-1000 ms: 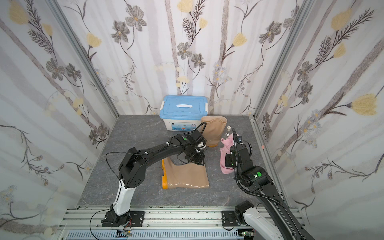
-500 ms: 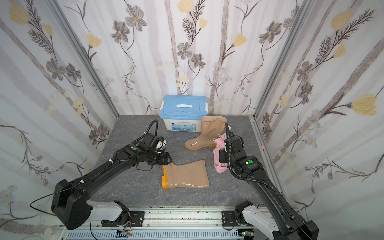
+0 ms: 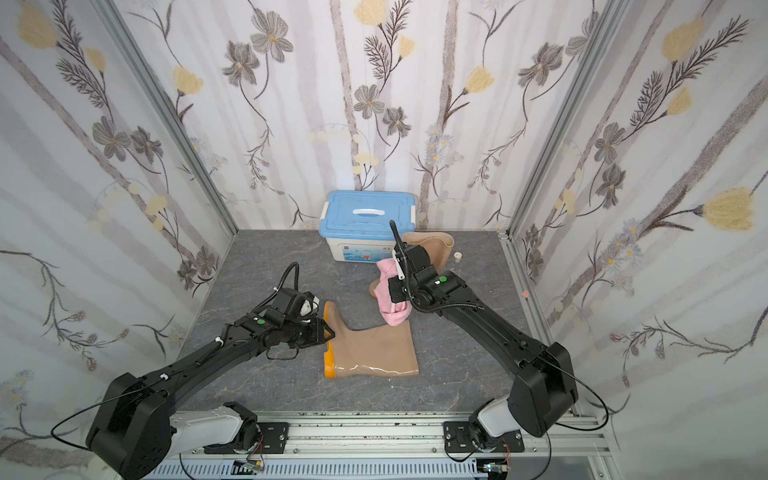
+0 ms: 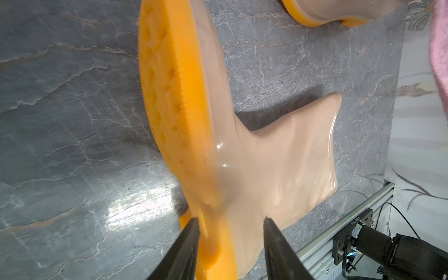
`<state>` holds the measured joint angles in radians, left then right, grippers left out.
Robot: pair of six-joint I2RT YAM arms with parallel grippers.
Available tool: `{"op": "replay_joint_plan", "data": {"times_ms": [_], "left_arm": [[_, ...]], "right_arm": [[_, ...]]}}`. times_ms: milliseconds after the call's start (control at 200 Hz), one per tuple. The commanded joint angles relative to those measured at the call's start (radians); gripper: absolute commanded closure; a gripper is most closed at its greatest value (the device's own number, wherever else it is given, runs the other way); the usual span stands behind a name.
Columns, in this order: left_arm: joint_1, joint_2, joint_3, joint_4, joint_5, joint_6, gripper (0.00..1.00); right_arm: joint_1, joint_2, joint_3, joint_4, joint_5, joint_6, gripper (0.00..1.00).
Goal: Wipe the rubber boots with a cloth
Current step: Wipe the dirt off the rubber boot.
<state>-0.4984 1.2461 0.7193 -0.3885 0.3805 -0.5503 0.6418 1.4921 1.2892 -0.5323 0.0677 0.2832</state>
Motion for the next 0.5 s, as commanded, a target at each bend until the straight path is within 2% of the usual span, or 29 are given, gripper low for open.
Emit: {"op": "replay_joint_plan", "data": {"times_ms": [0,135,275,495], "left_arm": [[0.001,0.009,-0.016,0.063,0.026,-0.006,0.59],[0.003,0.023,-0.051,0.067,0.025,-0.012,0.71],[0.006,0.017,-0.079,0.087,0.028,-0.023,0.74],[0.010,0.044,-0.080,0.099,0.031,-0.017,0.75]], "right_arm": [[0.024,0.069,0.061,0.051,-0.058,-0.003,1.00],[0.072,0.183,0.158,0.037,-0.107,-0.014,1.00],[0.135,0.263,0.208,0.039,-0.189,0.005,1.00],[0.260,0.375,0.203,0.035,-0.278,0.032,1.00]]}}
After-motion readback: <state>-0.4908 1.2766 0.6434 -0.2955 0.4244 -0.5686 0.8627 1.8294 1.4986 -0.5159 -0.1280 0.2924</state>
